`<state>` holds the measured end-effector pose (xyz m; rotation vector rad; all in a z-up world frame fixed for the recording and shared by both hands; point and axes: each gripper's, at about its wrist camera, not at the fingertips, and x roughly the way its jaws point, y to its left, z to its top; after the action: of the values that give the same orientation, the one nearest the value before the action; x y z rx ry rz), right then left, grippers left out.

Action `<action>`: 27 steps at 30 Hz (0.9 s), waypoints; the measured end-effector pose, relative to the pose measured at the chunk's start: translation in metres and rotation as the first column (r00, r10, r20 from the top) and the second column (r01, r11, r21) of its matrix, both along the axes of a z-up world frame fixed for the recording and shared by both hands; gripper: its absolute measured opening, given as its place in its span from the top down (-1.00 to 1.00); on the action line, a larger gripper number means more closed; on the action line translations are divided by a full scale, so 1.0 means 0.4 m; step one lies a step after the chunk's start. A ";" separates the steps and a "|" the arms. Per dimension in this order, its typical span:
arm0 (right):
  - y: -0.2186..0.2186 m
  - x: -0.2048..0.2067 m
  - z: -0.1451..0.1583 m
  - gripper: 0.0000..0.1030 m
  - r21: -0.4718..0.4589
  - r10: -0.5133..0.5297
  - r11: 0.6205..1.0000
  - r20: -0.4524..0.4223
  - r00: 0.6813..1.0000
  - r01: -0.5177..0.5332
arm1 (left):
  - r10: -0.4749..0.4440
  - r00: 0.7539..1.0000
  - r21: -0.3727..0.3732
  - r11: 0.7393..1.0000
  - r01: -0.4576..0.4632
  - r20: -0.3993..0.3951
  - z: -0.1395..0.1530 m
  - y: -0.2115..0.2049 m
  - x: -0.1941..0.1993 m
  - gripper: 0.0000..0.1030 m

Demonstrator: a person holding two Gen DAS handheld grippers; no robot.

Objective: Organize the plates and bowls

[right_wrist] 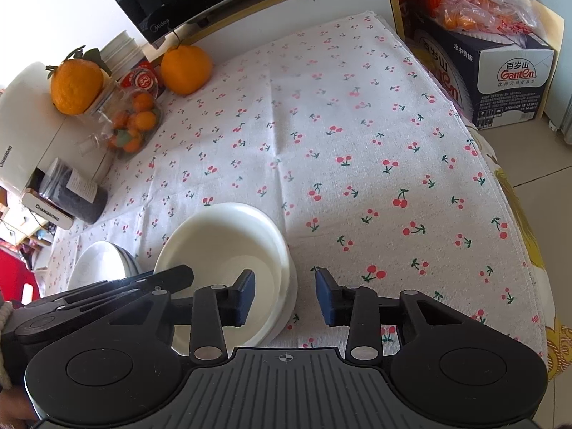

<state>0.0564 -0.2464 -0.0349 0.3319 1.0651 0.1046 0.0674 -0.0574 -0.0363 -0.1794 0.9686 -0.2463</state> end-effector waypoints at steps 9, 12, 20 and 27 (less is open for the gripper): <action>0.015 0.003 -0.011 0.75 -0.016 0.021 1.000 -0.009 1.000 -0.021 | -0.023 1.000 0.054 0.998 0.022 0.019 -0.009 -0.027 -0.008 0.79; 0.014 0.002 -0.007 0.75 -0.019 0.021 1.000 -0.003 1.000 -0.021 | -0.029 0.999 0.066 0.997 0.026 0.032 -0.005 -0.030 -0.010 0.82; 0.014 0.002 0.000 0.74 -0.037 0.018 0.999 0.016 1.000 -0.017 | -0.025 0.999 0.053 0.998 0.023 0.046 0.004 -0.030 -0.014 0.83; 0.014 -0.005 0.022 0.73 -0.043 0.015 0.999 0.075 0.997 -0.011 | -0.011 0.998 0.044 0.999 0.008 0.069 0.013 -0.034 -0.026 0.84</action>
<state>0.0545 -0.2410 -0.0260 0.2809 0.9940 0.1051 0.0571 -0.0711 -0.0310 -0.1255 0.9059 -0.2386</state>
